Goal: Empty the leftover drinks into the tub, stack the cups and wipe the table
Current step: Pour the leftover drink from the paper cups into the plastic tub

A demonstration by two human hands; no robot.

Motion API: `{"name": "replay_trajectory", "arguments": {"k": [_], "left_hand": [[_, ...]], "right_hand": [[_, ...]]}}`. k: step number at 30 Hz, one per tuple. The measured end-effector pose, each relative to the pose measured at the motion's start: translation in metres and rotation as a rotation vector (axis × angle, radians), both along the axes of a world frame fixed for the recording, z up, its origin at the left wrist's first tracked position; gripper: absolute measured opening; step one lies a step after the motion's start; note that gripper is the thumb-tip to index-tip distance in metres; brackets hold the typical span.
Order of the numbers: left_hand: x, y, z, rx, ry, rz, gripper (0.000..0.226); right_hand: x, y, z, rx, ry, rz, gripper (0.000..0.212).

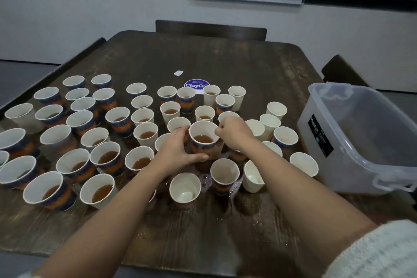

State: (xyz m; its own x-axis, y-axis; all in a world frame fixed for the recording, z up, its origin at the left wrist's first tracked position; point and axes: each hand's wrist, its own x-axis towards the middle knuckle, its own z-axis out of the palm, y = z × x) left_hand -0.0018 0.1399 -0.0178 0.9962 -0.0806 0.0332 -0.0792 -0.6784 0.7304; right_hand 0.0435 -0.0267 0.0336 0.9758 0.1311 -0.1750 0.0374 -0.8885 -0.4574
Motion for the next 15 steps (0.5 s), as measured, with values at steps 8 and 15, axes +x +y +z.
{"name": "replay_trajectory", "arguments": {"k": [8, 15], "left_hand": [[0.034, -0.071, 0.026, -0.303, -0.065, -0.088, 0.066], [0.065, -0.158, 0.051, -0.394, -0.125, -0.21, 0.062]], "right_hand": [[0.003, -0.072, 0.044, 0.288, -0.1, -0.059, 0.029], [0.014, -0.179, 0.042, 0.806, 0.292, -0.218, 0.065]]}}
